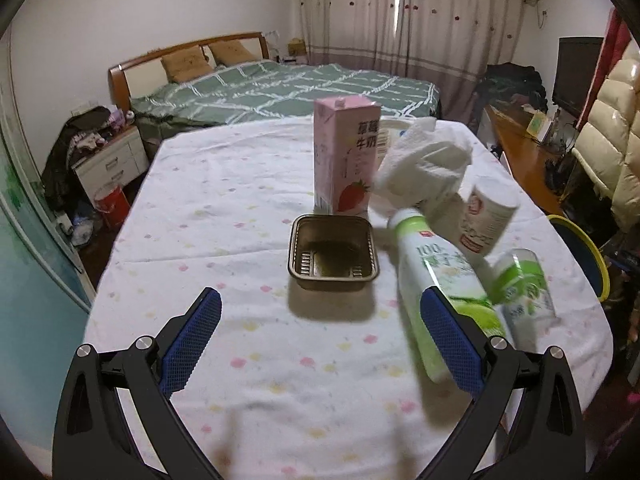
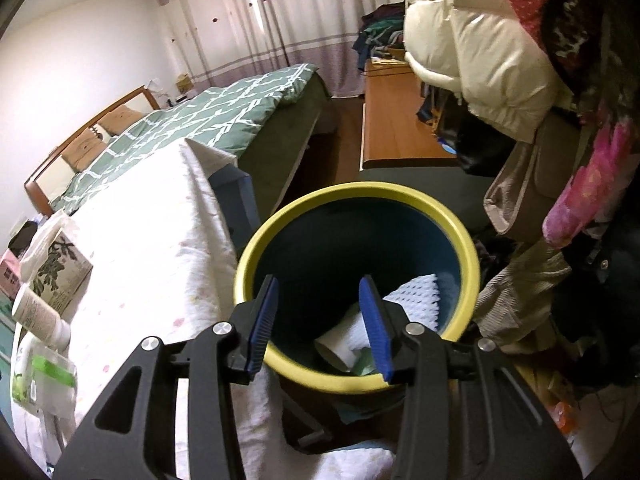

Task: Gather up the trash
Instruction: 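Carry the foam net over the yellow bin and open the right gripper, then grasp the brown plastic tray with the left gripper and lift it, then carry the brown tray over the yellow bin and open the left gripper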

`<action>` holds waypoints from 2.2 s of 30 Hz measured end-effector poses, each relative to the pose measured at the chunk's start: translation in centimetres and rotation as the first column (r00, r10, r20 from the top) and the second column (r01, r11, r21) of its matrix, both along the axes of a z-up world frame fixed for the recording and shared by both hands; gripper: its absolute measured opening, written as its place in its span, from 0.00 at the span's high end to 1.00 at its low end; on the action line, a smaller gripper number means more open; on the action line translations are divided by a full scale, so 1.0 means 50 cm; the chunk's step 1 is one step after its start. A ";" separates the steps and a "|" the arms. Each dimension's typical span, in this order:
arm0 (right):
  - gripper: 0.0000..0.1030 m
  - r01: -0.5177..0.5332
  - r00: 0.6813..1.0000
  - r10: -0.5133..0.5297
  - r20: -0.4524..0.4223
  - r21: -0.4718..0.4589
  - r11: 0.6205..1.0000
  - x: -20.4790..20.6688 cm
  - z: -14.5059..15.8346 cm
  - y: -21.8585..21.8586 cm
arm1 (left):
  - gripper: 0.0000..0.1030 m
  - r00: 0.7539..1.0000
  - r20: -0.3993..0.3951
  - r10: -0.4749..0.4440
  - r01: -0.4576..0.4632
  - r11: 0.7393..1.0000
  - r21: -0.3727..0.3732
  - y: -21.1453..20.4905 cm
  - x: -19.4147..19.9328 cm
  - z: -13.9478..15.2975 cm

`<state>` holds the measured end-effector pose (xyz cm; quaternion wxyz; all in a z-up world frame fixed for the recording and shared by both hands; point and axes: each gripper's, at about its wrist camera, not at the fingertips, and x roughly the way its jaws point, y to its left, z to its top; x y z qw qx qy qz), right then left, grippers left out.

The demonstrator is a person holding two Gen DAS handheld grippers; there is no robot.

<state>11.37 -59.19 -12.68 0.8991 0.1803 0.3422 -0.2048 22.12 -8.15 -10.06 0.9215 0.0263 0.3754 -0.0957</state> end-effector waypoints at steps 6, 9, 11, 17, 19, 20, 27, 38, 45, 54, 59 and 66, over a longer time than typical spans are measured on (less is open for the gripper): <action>0.60 -0.013 1.000 0.013 -0.011 0.008 1.000 0.006 -0.005 0.012 | 0.05 0.998 -0.061 -0.031 0.031 1.000 0.002 -0.011 0.079 -0.035; 0.60 -0.018 1.000 0.018 -0.019 0.012 1.000 0.010 -0.009 0.016 | 0.05 0.994 -0.096 -0.061 0.060 0.998 -0.011 -0.027 0.112 -0.045; 0.59 -0.020 0.999 0.020 -0.024 0.017 1.000 0.013 -0.013 0.017 | 0.05 0.991 -0.110 -0.073 0.074 0.997 0.006 -0.039 0.130 -0.054; 0.59 -0.032 0.999 0.033 -0.043 0.027 0.999 0.025 -0.026 0.026 | 0.05 0.987 -0.155 -0.047 0.052 0.998 0.029 -0.042 0.196 -0.080; 0.59 -0.034 0.998 0.036 -0.048 0.030 0.999 0.028 -0.031 0.026 | 0.05 0.985 -0.170 -0.039 0.046 0.998 0.036 -0.040 0.217 -0.087; 0.59 -0.035 0.998 0.036 -0.051 0.032 0.999 0.029 -0.033 0.025 | 0.05 0.983 -0.179 -0.037 0.044 0.998 0.034 -0.040 0.226 -0.091; 0.59 -0.041 0.997 0.043 -0.059 0.037 0.998 0.038 -0.037 0.028 | 0.16 0.972 -0.231 -0.036 0.038 0.999 0.004 -0.020 0.272 -0.101; 0.59 -0.056 0.996 0.059 -0.064 0.044 0.997 0.042 -0.042 0.035 | 0.28 0.968 -0.251 -0.005 0.015 0.999 0.038 0.007 0.282 -0.116; 0.59 -0.065 0.996 0.068 -0.065 0.048 0.997 0.044 -0.046 0.040 | 0.28 0.973 -0.229 0.011 0.000 0.999 0.051 0.026 0.293 -0.123; 0.59 -0.069 0.996 0.072 -0.060 0.051 0.996 0.043 -0.047 0.043 | 0.34 0.982 -0.189 -0.002 0.010 0.999 0.037 0.035 0.278 -0.099; 0.59 -0.072 0.996 0.075 -0.047 0.057 0.996 0.034 -0.047 0.042 | 0.34 0.992 -0.115 -0.053 0.054 0.998 0.012 0.014 0.221 -0.023; 0.59 -0.063 0.997 0.065 -0.028 0.065 0.996 0.003 -0.038 0.021 | 0.34 0.975 0.004 -0.220 0.220 0.975 -0.004 -0.097 0.112 0.100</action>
